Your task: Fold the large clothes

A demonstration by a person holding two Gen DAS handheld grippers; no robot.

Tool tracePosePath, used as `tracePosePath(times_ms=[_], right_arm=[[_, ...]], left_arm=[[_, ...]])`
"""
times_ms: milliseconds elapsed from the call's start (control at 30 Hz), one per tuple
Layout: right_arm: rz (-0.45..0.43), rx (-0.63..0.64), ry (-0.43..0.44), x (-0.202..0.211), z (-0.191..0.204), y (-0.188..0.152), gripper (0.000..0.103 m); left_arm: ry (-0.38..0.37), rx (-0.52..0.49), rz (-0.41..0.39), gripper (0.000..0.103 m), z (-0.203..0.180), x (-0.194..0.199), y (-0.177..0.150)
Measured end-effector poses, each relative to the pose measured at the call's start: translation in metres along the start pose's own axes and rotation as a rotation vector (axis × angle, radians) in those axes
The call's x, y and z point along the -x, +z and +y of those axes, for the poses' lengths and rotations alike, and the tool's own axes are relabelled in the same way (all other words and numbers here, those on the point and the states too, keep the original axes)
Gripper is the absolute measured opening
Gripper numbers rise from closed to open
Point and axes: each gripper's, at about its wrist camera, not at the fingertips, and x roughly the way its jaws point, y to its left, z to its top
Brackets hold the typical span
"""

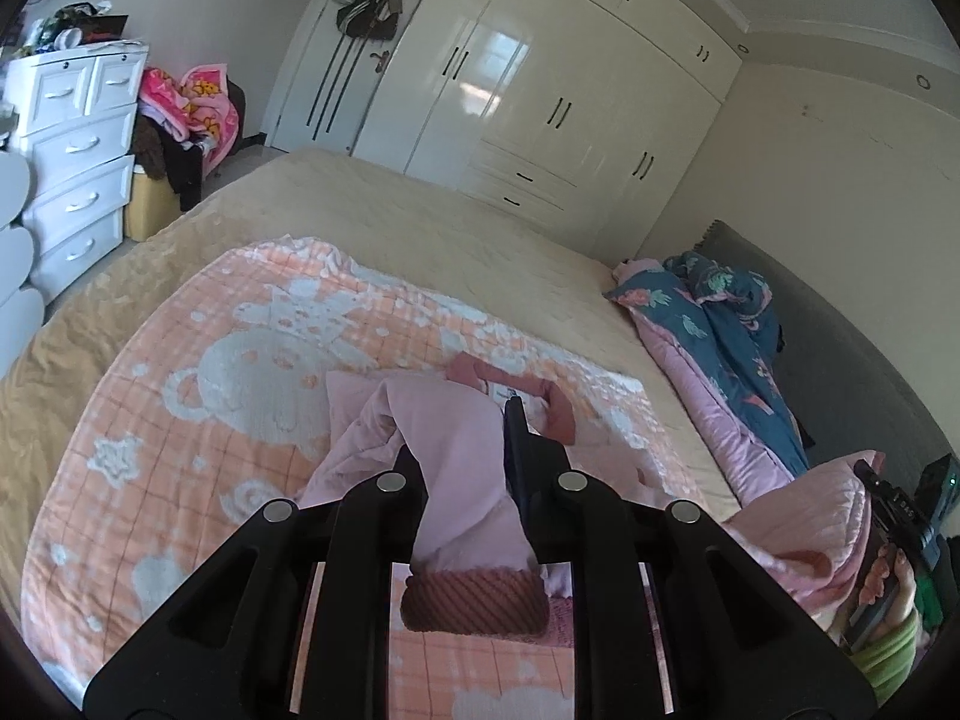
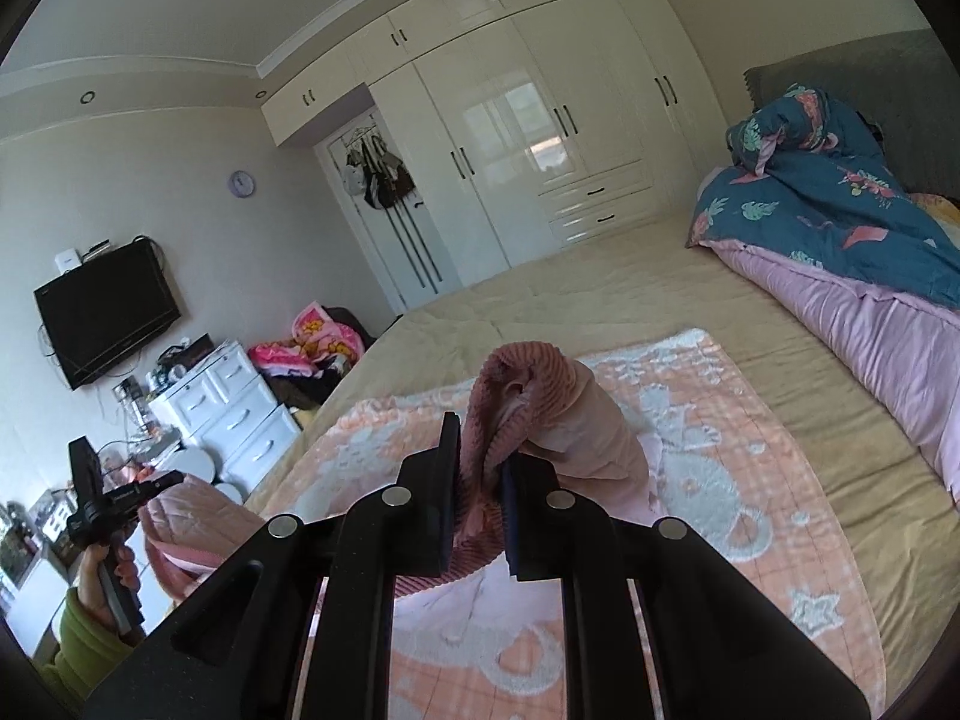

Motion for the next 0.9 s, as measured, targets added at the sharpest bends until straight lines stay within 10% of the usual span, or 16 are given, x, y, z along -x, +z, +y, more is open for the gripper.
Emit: tracePosePath(times_ms=[900], right_arm=[[0.139, -0.058, -0.18, -0.118, -0.063, -0.001, 0.011]], left_arm=[[0.16, -0.079, 0.04, 0.009, 0.006, -0.093, 0.003]])
